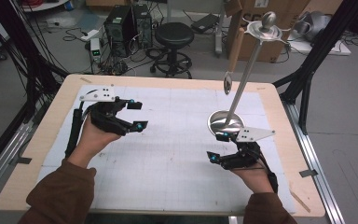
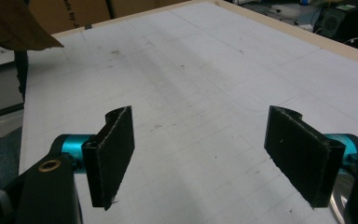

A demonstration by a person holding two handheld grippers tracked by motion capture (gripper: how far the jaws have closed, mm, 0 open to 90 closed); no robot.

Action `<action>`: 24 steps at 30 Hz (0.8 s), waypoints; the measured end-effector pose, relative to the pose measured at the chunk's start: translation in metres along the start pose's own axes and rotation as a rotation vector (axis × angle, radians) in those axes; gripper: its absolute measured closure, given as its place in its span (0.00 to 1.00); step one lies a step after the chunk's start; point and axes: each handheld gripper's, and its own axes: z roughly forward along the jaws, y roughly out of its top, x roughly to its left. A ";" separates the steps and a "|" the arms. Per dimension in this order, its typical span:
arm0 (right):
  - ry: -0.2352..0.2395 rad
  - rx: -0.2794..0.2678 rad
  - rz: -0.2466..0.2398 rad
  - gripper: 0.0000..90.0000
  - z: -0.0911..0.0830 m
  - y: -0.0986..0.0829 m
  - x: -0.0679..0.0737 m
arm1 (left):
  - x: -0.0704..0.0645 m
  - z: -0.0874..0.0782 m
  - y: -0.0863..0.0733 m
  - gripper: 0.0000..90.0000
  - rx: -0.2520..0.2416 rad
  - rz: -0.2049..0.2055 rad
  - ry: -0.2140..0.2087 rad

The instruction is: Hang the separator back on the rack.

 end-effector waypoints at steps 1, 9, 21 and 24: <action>-0.001 -0.001 0.000 0.26 0.000 0.000 0.000 | -0.001 -0.001 -0.003 0.24 -0.004 -0.008 0.001; 0.000 0.000 0.001 0.26 0.000 0.000 -0.001 | -0.002 -0.008 -0.025 0.20 -0.004 -0.030 0.037; -0.003 -0.003 0.003 0.26 -0.001 0.000 -0.002 | -0.009 -0.014 -0.037 0.17 -0.005 -0.012 0.058; 0.000 -0.001 0.004 0.26 -0.002 0.000 -0.002 | -0.009 -0.015 -0.043 0.16 -0.001 -0.019 0.060</action>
